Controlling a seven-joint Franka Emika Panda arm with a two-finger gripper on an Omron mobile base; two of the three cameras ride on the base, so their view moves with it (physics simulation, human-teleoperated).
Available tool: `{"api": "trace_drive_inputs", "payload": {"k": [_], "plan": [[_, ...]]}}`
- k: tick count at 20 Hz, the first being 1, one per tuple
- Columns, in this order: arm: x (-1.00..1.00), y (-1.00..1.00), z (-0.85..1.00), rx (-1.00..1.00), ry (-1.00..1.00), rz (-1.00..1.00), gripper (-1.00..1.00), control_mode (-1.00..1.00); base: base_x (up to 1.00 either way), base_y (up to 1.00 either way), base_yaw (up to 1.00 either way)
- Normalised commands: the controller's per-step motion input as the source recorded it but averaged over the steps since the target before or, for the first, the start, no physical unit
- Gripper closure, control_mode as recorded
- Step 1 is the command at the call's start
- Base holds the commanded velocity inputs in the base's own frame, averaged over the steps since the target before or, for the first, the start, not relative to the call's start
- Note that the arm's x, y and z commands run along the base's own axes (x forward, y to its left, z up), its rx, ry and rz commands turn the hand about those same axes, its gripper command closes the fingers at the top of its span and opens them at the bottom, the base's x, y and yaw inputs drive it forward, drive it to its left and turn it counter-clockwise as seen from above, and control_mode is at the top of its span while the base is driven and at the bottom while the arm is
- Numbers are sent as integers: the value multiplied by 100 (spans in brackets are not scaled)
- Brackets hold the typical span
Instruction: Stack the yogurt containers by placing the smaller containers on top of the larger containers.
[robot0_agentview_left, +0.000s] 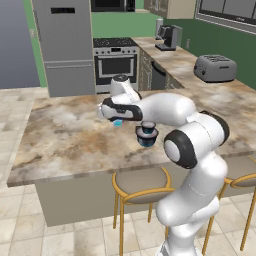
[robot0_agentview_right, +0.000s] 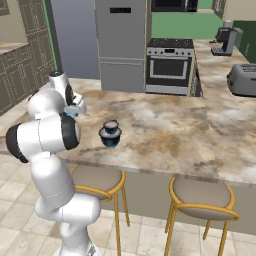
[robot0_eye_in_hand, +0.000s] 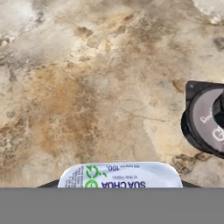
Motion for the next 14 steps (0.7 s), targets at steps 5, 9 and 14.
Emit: {"api": "trace_drive_inputs", "payload": {"k": [5, 9, 14], "plan": [[-35, -26, 33, 0, 0, 0, 100, -100, 0, 0, 0], [-33, -24, 34, 0, 0, 3, 100, -100, 0, 0, 0], [-23, -27, 21, -2, 0, 4, 100, -100, 0, 0, 0]]}}
